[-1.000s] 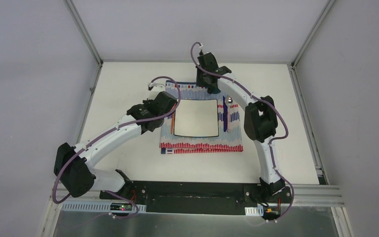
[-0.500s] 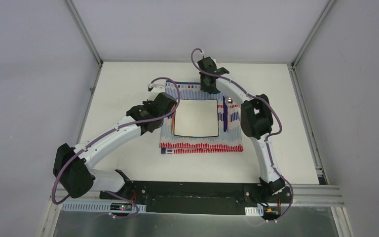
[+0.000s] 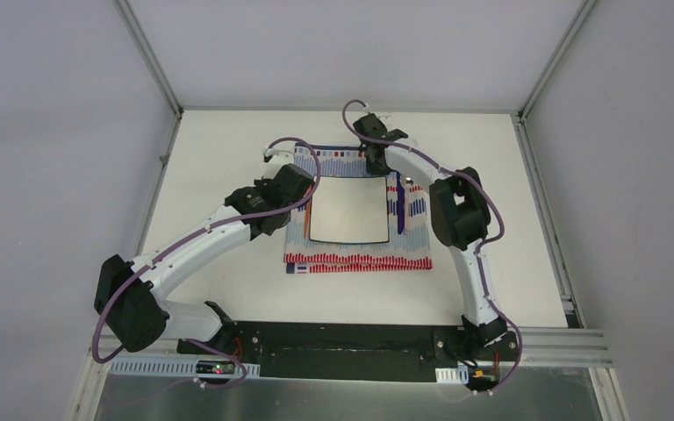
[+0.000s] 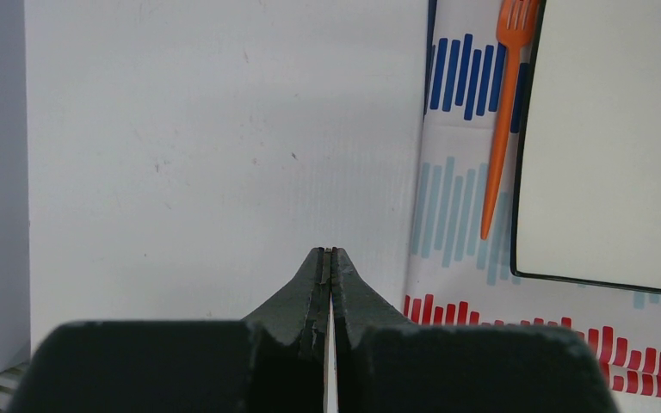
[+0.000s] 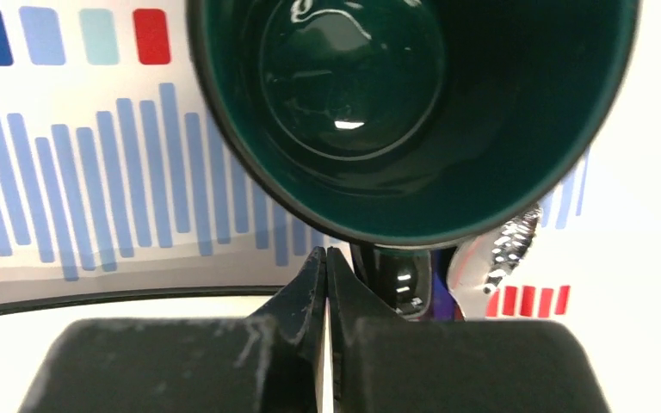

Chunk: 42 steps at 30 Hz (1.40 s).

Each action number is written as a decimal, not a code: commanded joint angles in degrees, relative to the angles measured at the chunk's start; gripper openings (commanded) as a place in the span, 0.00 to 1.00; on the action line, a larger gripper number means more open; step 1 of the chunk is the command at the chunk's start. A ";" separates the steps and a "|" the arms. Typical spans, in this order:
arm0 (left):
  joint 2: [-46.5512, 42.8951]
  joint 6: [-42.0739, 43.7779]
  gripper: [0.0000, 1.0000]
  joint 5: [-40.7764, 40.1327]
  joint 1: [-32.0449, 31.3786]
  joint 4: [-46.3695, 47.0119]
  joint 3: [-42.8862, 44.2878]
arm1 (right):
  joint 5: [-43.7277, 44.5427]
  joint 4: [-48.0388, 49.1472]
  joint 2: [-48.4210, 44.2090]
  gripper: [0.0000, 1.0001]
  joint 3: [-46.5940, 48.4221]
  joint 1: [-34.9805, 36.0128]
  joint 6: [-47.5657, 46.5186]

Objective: Set the dinner table for one person
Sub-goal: Reset both arms

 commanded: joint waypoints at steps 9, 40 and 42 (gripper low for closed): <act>-1.89 -0.31 0.00 0.65 0.44 1.54 -1.37 | 5.67 0.23 -6.80 0.00 -1.66 -2.71 1.53; -0.37 -0.31 0.00 0.58 0.37 1.58 -0.68 | 1.19 0.93 -5.16 0.00 -1.10 -9.72 0.04; -0.04 -0.24 0.00 0.48 0.38 1.55 -0.55 | 0.35 0.93 -5.43 0.00 -1.21 -9.74 -0.18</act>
